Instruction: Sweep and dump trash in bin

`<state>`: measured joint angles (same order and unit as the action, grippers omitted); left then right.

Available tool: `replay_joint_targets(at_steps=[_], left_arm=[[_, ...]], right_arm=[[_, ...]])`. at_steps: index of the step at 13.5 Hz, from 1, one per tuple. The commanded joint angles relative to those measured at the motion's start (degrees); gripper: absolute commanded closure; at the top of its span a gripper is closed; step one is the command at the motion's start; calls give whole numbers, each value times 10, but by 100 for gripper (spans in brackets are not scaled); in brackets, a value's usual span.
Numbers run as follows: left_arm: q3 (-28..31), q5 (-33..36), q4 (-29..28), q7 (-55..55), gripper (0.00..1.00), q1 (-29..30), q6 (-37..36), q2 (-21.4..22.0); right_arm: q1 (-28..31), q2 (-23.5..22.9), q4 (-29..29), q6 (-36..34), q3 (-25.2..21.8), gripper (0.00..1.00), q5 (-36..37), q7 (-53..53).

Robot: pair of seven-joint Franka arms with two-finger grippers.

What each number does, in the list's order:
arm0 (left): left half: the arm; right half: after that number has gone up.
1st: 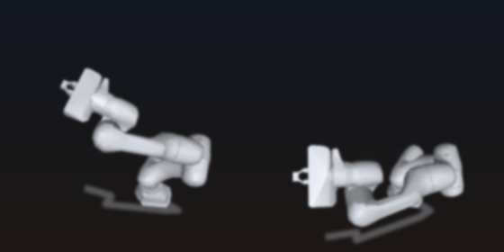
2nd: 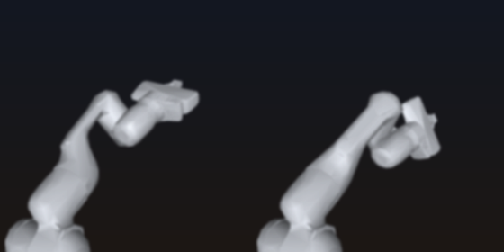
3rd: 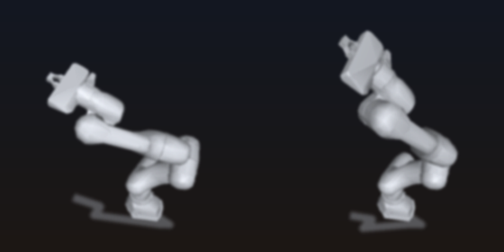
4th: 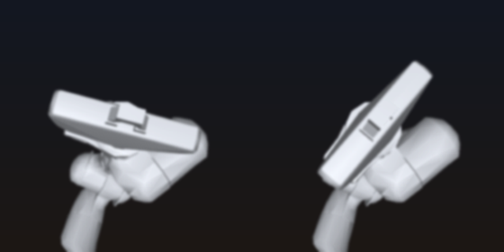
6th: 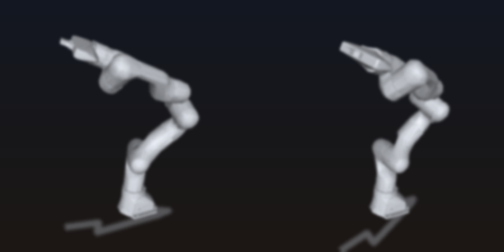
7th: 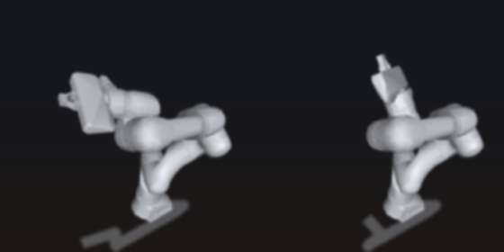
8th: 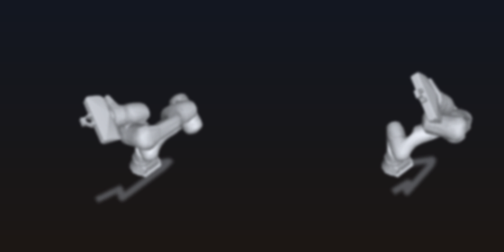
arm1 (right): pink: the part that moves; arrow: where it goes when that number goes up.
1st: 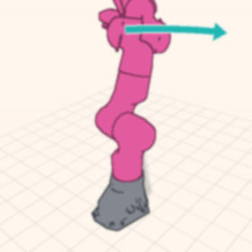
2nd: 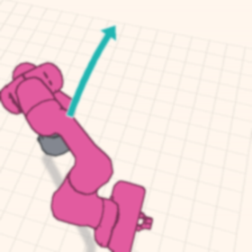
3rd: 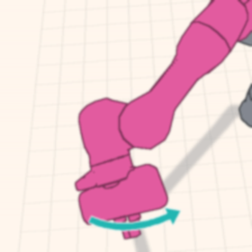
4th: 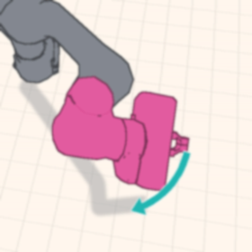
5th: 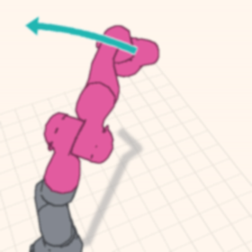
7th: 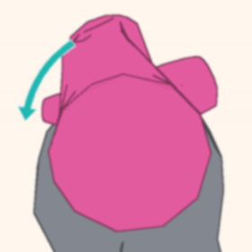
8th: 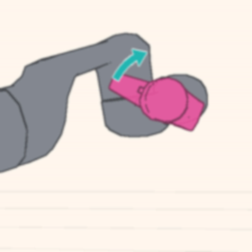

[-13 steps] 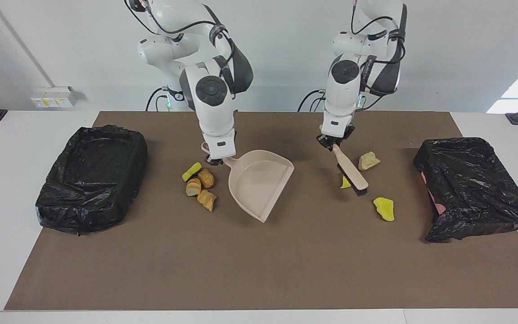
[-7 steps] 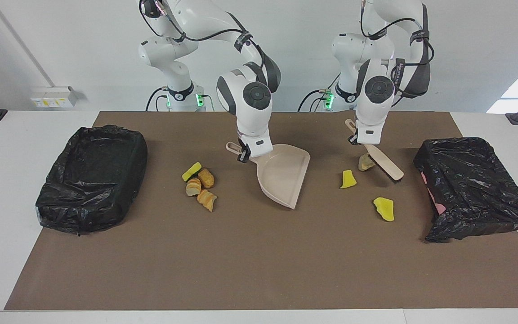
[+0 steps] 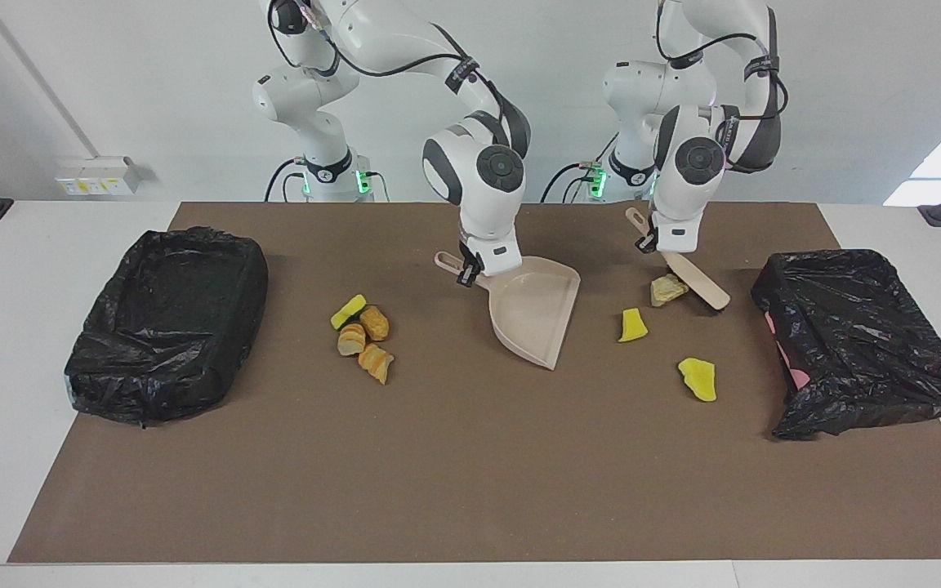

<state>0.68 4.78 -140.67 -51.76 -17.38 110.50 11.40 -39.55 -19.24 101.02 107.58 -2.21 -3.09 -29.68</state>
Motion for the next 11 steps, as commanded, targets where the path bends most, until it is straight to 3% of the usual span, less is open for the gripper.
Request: replay_joint_targets(at_steps=[1,6,11], left_arm=[[-1,-42,-18,13,100,-35,62,13],[-1,-127,4,140,100,-69,164,-20],[1,-130,78,264,100,-69,125,-57]], right_arm=[[12,7,21,18,1,100,-4,4],[15,22,59,36,1,100,-4,16],[15,25,62,34,1,100,-4,45]])
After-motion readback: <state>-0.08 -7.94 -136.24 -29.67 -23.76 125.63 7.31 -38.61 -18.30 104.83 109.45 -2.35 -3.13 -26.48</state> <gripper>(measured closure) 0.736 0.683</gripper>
